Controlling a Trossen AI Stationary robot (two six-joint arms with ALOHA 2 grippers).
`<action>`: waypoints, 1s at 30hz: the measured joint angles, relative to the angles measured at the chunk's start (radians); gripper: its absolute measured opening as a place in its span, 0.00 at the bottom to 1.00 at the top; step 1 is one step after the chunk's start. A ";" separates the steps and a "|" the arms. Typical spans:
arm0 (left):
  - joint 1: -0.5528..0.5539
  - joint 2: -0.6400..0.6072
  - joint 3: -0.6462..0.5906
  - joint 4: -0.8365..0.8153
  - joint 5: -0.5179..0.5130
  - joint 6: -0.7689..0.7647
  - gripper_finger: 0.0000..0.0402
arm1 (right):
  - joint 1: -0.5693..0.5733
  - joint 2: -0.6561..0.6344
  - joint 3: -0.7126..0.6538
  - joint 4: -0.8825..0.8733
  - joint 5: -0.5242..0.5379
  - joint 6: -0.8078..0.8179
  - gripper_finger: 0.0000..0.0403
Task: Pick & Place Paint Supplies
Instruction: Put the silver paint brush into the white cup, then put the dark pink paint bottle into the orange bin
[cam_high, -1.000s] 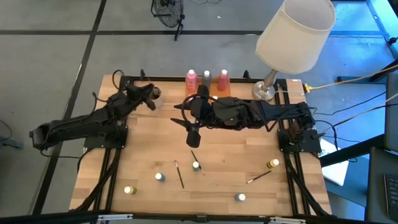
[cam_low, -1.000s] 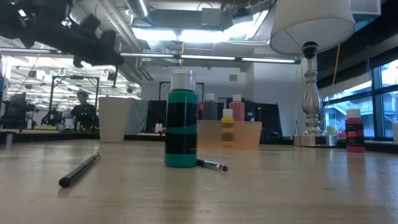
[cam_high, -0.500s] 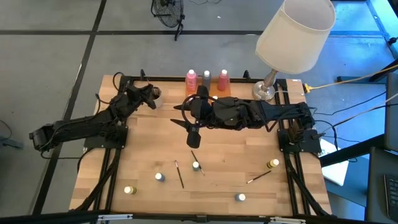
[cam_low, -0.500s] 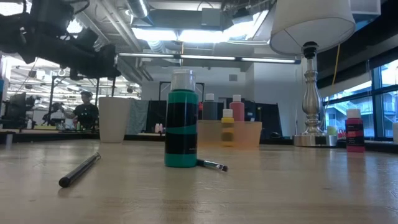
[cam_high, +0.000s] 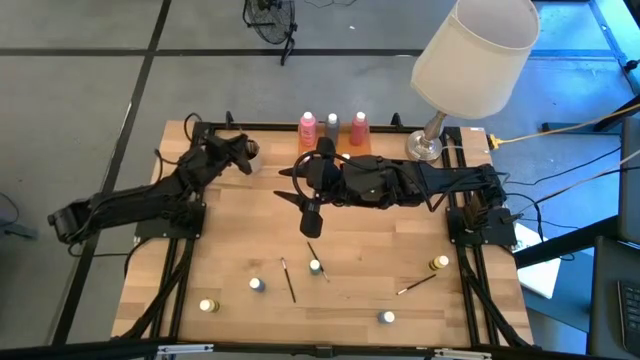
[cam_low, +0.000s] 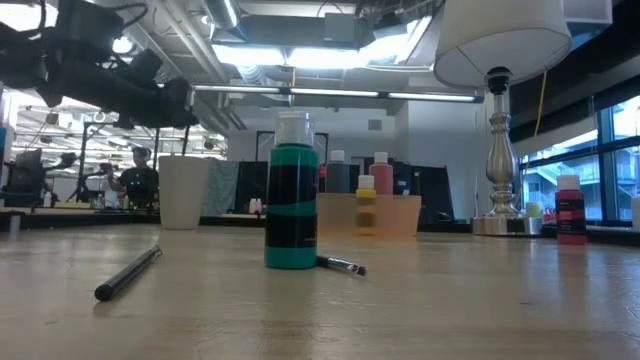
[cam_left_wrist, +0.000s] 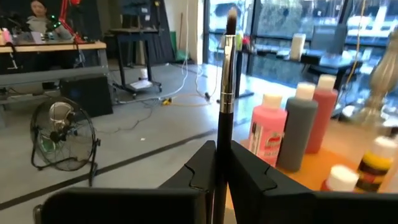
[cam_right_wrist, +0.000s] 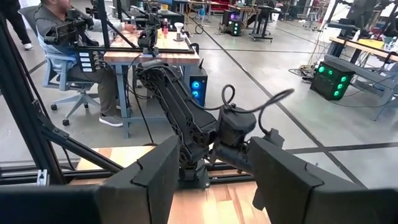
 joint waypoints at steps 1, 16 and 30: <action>0.002 0.013 0.000 0.000 0.000 0.007 0.08 | 0.000 0.000 0.000 0.000 0.000 0.000 0.49; -0.003 0.094 0.000 0.139 0.004 0.031 0.28 | 0.000 0.000 0.000 0.000 0.000 0.000 0.49; -0.208 -0.084 0.002 0.217 -0.094 0.218 0.30 | 0.030 0.000 0.000 0.018 0.002 -0.003 0.49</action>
